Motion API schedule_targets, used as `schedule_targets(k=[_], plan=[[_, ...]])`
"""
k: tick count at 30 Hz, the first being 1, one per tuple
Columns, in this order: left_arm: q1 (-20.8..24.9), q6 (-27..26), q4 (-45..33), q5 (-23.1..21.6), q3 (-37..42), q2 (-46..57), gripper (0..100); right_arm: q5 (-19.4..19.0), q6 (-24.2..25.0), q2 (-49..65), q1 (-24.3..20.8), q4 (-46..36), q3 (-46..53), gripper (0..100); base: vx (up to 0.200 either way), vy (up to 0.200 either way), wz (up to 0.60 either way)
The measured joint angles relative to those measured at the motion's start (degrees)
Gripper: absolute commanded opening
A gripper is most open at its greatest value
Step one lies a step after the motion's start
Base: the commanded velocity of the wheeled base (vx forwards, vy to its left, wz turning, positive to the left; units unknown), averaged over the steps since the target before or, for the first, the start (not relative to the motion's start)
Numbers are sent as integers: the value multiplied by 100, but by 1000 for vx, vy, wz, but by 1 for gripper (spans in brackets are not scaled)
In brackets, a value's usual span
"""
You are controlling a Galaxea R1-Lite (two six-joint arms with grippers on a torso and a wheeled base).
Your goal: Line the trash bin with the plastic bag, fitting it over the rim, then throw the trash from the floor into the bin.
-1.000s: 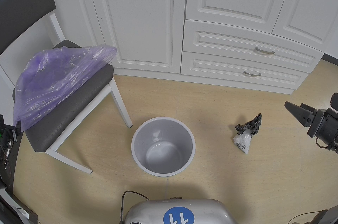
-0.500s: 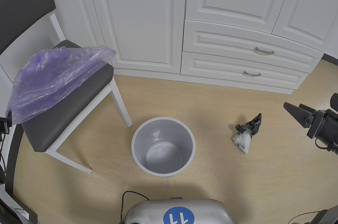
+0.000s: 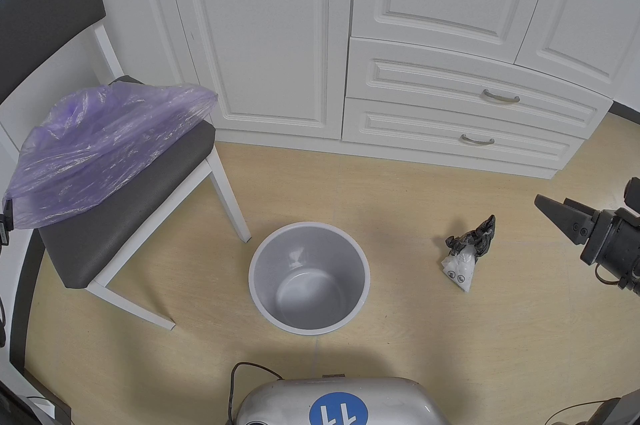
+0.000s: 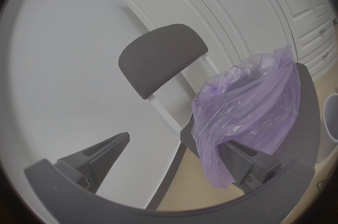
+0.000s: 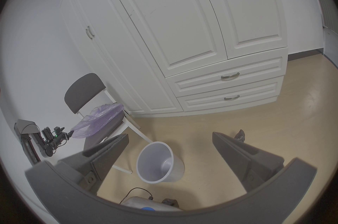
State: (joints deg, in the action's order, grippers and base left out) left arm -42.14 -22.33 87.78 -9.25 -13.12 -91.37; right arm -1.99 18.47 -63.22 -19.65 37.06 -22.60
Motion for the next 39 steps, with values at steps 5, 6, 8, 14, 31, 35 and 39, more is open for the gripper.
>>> schedule_targets(k=[5, 6, 8, 14, 31, 35, 39], plan=[[11, -5, -1, -5, 2, -9, 0, 0, 0, 2, 0, 0, -13, 100, 0, 0, 0], [15, -7, -1, -5, 6, -13, 0, -1, 0, 2, 0, 0, -13, 100, 0, 0, 0], [24, -13, -11, -5, 24, -26, 0, 0, 0, 7, 0, 0, -13, 100, 0, 0, 0], [39, -16, -4, -7, 35, -100, 0, 0, -11, 27, 0, 82, -18, 100, 0, 0, 0], [405, 294, -4, -22, 146, 121, 0, 1151, -567, 51, -852, 276, -251, 100, 0, 0, 0], [588, 422, -4, -62, 238, 378, 0, 1961, -1097, -218, -1370, 185, -617, 100, 0, 0, 0], [948, 503, -12, -104, 406, 769, 0, 2946, -1535, -668, -1679, 104, -1064, 100, 0, 0, 0]])
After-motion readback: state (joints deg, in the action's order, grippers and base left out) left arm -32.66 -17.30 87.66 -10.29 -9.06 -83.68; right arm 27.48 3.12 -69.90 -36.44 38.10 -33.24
